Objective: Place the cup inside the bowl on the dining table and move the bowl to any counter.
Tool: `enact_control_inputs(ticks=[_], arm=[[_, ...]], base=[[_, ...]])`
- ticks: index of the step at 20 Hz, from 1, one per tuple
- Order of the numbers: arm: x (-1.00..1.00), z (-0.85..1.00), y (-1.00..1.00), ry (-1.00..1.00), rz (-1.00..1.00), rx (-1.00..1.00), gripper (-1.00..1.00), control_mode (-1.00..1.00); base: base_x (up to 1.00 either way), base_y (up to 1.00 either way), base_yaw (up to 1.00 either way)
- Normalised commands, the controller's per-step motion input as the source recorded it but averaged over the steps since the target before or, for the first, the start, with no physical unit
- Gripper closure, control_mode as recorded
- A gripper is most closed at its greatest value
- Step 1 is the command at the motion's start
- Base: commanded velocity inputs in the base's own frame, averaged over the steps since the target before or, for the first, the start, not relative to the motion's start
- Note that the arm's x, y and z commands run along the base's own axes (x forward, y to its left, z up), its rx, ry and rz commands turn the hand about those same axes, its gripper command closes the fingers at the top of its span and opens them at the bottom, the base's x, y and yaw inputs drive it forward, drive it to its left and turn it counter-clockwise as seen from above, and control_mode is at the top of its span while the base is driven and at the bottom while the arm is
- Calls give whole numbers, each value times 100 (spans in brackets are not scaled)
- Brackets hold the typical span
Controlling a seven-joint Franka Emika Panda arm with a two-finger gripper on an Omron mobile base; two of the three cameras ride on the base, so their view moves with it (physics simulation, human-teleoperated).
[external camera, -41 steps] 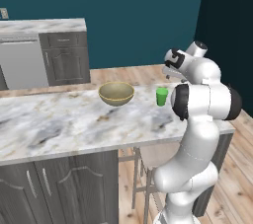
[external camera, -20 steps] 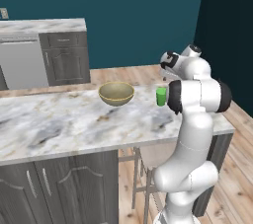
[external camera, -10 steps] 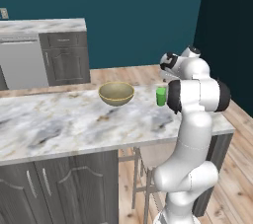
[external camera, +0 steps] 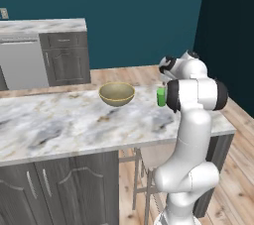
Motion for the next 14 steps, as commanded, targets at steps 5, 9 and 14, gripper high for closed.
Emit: enact_control_inputs(ticks=[5, 9, 14], arm=[[2, -10, 0, 0, 0, 0, -100, -100], [1, -10, 0, 0, 0, 0, -100, -100], [0, -12, 0, 0, 0, 0, -100, -100]], base=[[0, 0, 0], [0, 0, 0], [0, 0, 0]])
